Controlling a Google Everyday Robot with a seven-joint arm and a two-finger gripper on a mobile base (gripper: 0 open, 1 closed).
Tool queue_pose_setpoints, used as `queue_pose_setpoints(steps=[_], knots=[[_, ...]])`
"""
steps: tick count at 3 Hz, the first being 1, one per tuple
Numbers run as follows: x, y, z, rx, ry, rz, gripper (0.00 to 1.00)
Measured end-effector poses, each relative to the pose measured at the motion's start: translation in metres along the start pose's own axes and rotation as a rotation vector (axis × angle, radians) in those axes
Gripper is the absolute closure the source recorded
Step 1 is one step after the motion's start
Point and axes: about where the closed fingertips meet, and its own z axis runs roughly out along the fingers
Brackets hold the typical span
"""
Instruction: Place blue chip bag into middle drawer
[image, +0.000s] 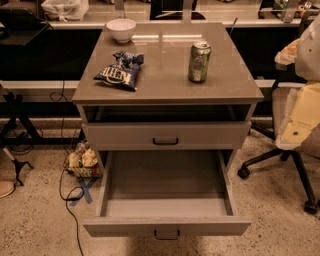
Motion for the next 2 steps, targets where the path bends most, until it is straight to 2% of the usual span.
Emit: queue_pose_setpoints(steps=[1,2], knots=[[0.0,0.0,0.0,0.0,0.0,0.0,0.0],[-0.017,-0.01,0.018,0.02,-0.062,0.045,0.0]])
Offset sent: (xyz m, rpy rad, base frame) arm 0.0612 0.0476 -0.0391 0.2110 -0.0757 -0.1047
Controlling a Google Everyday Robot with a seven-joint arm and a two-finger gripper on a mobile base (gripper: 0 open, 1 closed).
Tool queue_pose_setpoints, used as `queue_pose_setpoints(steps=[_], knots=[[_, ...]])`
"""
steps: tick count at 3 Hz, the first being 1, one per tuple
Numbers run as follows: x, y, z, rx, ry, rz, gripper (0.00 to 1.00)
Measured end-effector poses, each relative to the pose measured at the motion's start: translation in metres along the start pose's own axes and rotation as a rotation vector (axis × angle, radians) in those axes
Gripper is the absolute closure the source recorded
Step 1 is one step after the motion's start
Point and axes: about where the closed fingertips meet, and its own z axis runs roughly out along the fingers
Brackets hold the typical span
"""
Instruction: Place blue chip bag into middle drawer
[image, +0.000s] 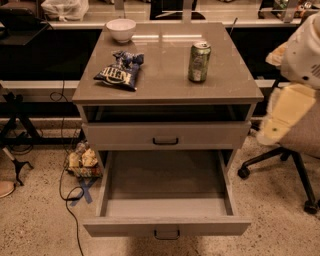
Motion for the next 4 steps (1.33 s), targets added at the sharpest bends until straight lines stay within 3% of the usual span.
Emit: queue_pose_setpoints(steps=[2,3,4], knots=[[-0.106,-0.064,0.089,0.028,-0.319,0.038,0.0],[-0.106,-0.064,0.089,0.028,-0.319,0.038,0.0],[-0.134,-0.072,0.111,0.027,-0.374,0.045,0.0]])
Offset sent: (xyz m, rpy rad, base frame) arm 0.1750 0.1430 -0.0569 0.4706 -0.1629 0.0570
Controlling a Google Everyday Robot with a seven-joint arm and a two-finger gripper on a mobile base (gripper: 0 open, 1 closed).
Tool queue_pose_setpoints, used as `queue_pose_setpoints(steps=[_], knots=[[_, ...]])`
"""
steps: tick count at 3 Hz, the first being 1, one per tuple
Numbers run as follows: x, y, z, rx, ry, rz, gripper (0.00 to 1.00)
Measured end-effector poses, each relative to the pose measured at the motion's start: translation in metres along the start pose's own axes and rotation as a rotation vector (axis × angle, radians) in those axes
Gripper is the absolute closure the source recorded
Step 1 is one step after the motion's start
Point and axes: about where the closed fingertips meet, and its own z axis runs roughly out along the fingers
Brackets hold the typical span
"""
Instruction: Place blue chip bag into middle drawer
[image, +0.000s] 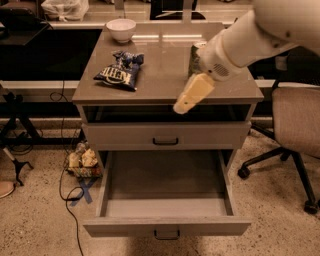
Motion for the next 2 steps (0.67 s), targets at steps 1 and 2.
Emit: queue_pose_setpoints(steps=[1,2], knots=[[-0.032,-0.02,0.05,0.005,-0.058,-0.022,0.0],[-0.062,-0.041,0.098,0.042,-0.071,-0.028,0.0]])
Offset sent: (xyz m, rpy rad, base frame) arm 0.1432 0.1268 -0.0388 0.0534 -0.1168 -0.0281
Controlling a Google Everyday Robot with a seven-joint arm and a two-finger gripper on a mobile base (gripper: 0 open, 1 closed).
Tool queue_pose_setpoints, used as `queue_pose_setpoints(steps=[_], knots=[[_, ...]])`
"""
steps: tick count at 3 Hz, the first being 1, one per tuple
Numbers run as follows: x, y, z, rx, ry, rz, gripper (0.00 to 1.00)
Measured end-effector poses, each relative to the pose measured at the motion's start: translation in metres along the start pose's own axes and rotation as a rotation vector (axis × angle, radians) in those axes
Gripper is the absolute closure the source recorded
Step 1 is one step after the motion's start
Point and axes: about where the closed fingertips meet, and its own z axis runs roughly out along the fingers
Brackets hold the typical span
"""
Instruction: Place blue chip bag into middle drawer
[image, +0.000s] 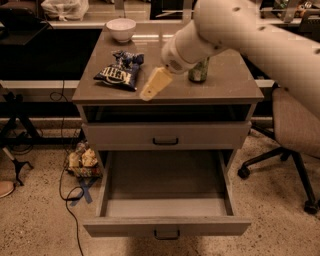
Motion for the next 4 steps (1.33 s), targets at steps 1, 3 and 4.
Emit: queue_pose_setpoints(steps=[1,3,4], knots=[[-0.015,-0.018,0.047,-0.001,-0.026,0.031,0.0],[-0.024,-0.014,0.06,0.031,-0.049,0.059,0.0],[-0.043,-0.006,0.09,0.065,-0.092,0.086,0.0]])
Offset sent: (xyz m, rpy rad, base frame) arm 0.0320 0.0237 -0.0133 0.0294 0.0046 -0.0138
